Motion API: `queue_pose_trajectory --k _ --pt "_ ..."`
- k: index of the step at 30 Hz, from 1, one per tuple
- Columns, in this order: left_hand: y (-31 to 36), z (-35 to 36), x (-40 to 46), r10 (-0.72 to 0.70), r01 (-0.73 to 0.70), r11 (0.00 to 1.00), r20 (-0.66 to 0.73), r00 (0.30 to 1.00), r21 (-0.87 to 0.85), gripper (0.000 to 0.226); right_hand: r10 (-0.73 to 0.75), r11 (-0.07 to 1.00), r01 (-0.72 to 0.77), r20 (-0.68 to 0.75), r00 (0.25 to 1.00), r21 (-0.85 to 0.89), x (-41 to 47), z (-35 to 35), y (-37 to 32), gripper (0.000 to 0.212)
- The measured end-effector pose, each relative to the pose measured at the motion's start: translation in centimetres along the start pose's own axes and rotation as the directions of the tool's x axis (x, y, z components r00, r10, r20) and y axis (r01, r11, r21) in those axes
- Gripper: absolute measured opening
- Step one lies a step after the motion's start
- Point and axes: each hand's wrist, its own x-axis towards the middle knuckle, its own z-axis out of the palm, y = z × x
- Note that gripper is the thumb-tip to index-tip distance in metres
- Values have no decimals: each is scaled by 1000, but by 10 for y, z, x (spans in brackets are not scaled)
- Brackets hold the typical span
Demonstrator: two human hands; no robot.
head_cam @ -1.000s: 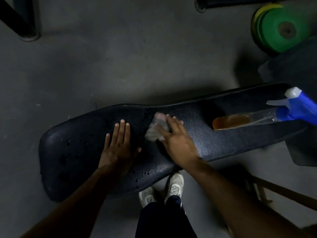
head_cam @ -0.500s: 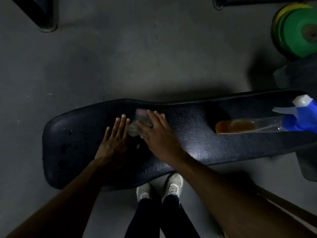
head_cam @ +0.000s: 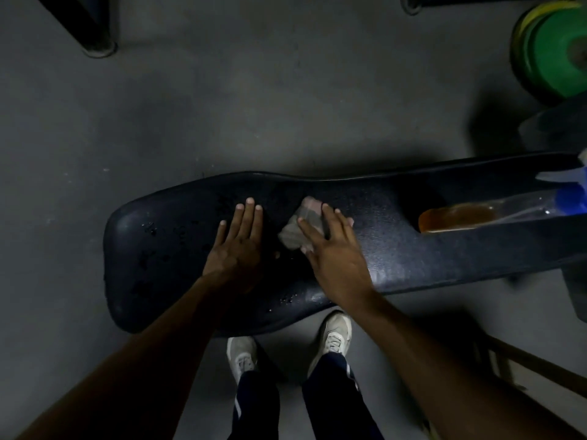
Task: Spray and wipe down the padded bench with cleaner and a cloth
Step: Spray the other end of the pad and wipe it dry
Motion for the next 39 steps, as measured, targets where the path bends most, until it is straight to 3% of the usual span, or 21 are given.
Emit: queue_pose_trajectory --k 3,7,9,13,16,18,22,24,29,36,39 --pt "-2 -6 -3 11 -11 1000 -8 1000 -24 86 -149 981 160 99 984 -111 -46 17 -23 72" --pt "-22 -3 -27 42 -49 997 -115 992 -52 82 -187 966 209 147 971 -151 -98 30 -22 68" --pt "-35 0 -42 50 -57 998 -146 988 -39 82 -138 971 162 141 980 -174 -109 25 -17 66" --pt "-63 5 -67 18 -23 999 -145 989 -27 85 142 990 -140 73 987 -32 -102 17 -13 66" --pt "-82 10 -79 -29 22 999 -138 990 -47 86 263 964 -263 6 965 43 -87 26 -39 58" --pt "-92 13 -86 -44 38 998 -140 989 -47 87 231 970 -231 9 973 78 -84 36 -72 59" --pt "-110 21 -96 -35 32 999 -130 991 -20 88 30 999 -32 49 998 27 -106 64 -128 67" --pt "-117 24 -100 -29 27 1000 -123 992 -13 88 14 999 -16 59 998 35 -123 73 -133 72" --pt "-128 25 -104 -3 1 1000 -114 993 -19 87 158 984 -161 48 986 73 -143 66 -98 83" --pt "-126 20 -98 -38 22 994 -161 986 -103 88 375 920 -350 -139 917 177 -66 41 -67 50" --pt "-131 15 -90 -72 49 991 -184 980 -124 89 303 946 -283 -123 945 160 -33 45 -102 50"
